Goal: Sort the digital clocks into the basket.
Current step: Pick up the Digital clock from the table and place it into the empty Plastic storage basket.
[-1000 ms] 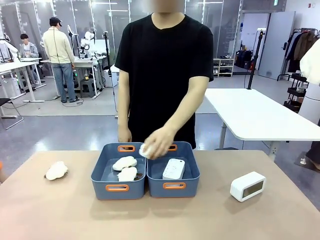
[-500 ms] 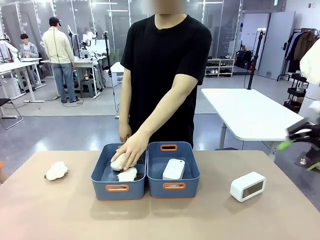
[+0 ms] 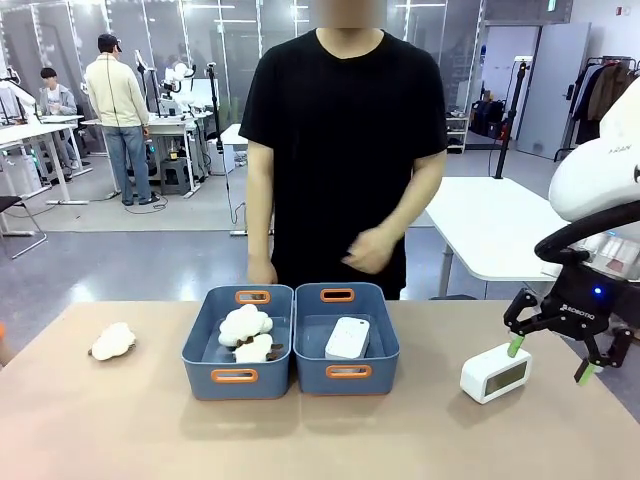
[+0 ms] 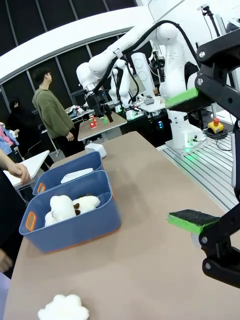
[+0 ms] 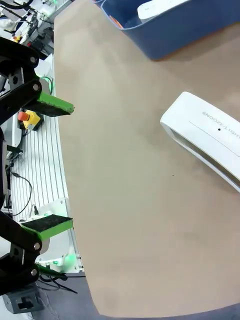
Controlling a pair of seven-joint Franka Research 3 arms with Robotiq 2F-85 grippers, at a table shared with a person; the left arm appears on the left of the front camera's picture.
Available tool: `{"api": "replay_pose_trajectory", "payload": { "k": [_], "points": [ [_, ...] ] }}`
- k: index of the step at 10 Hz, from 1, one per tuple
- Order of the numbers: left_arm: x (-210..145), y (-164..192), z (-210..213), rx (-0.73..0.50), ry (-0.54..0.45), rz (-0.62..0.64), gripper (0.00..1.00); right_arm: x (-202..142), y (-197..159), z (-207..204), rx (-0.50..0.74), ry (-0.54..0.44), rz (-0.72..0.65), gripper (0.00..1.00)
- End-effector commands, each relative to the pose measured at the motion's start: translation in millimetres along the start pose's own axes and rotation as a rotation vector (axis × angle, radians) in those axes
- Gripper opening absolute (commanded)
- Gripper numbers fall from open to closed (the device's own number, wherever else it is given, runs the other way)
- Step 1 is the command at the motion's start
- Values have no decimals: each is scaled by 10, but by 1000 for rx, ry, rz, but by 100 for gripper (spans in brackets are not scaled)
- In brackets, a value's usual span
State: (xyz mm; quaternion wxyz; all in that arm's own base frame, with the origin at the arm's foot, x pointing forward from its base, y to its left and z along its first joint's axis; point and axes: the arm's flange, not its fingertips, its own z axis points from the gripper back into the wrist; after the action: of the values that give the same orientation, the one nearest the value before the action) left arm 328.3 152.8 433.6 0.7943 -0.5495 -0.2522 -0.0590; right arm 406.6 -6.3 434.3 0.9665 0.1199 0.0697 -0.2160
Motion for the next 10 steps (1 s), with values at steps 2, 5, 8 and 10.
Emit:
{"api": "replay_pose_trajectory", "payload": {
  "k": [2,5,8,10],
  "points": [
    [-17,-45,14,6,9,10,100,-56,0,84,14,-21,18,100],
    [-17,-45,14,6,9,10,100,252,267,-161,-34,-47,-342,100],
    [-17,-45,14,6,9,10,100,628,551,-488,-53,-44,-593,100],
    [-17,-45,14,6,9,10,100,804,600,-691,-85,-11,-653,100]
  ]
}}
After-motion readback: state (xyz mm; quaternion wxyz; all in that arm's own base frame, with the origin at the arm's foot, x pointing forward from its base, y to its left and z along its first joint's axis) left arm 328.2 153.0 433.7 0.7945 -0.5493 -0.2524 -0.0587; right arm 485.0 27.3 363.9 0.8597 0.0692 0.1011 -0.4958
